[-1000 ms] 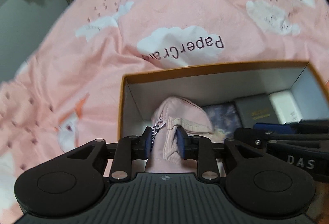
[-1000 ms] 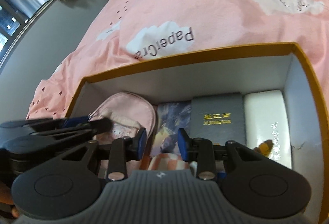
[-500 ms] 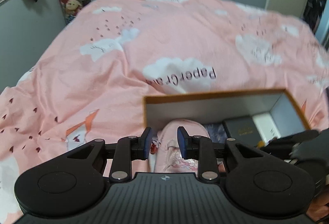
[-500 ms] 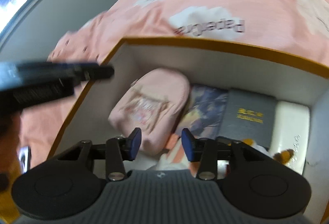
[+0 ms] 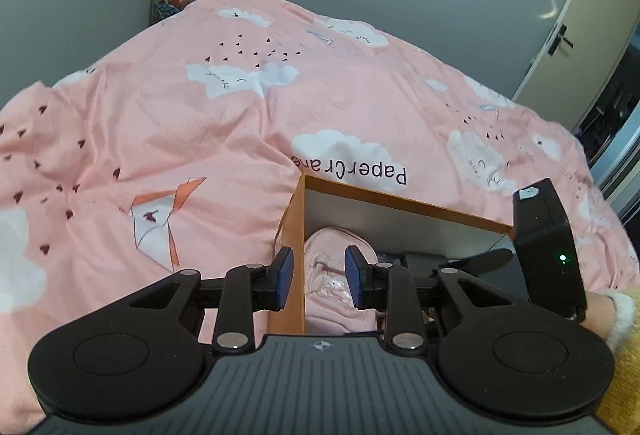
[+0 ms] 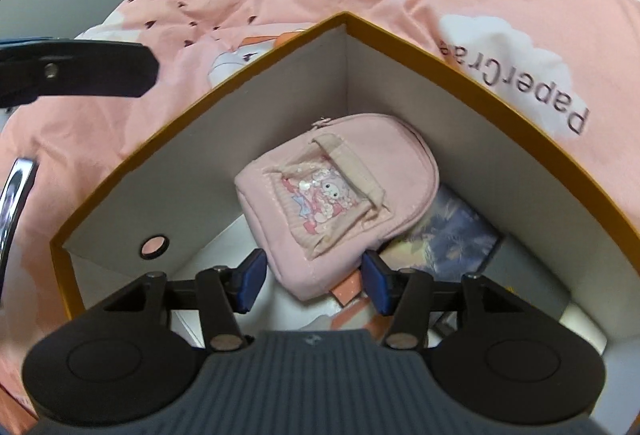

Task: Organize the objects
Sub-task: 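Lower the pouch and wallet into the box and open both grippers, then withdraw both grippers and reach down toward the two keychains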

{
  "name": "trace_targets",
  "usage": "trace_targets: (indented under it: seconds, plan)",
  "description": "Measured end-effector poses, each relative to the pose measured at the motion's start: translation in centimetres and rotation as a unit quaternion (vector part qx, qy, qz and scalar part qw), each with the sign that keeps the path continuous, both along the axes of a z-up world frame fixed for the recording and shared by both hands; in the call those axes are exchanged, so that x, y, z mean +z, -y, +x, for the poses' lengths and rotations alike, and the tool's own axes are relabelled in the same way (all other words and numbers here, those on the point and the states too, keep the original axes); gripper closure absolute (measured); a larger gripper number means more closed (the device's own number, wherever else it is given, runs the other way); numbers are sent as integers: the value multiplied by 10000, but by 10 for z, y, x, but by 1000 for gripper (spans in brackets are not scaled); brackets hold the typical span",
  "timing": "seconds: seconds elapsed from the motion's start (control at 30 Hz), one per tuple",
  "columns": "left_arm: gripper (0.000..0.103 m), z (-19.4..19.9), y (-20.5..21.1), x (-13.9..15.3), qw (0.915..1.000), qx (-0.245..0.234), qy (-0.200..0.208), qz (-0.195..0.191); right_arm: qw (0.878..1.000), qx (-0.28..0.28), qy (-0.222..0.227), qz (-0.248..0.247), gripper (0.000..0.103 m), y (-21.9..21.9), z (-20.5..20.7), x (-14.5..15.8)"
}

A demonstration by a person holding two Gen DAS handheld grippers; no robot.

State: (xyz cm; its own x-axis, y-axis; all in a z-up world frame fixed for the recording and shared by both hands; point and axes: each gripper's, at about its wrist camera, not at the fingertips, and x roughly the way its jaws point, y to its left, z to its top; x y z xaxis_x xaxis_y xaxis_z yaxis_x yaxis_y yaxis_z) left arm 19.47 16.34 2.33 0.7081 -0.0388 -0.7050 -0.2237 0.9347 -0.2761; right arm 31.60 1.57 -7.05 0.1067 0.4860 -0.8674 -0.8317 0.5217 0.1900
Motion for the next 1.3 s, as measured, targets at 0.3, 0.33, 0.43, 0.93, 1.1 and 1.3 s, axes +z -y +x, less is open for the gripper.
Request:
trace_targets:
  seconds: [0.3,0.33,0.43,0.93,1.1,1.3]
  plan:
    - [70,-11,-6,-11,9996,201,-97,-194,9987,359,312,-181,55,-7,1,5]
    - [70,-11,-5,-13,9996,185,-123,-184,9988,324,299,-206,54,-8,2,1]
    - [70,-15,0,-15,9997,134,-175,-95,9992,217,276,-176,53,-5,2,-2]
    - [70,-90,51,7,9992,-100,388,76,9878,-942,971,772,40,50,-73,70]
    - [70,-111,78,4,9973,-631,376,49,9729,-1490,1221,1279,40,79,-119,90]
    - [70,-132,100,-6,9936,-1042,254,361,9543,-2158,1461,1463,35,118,-177,86]
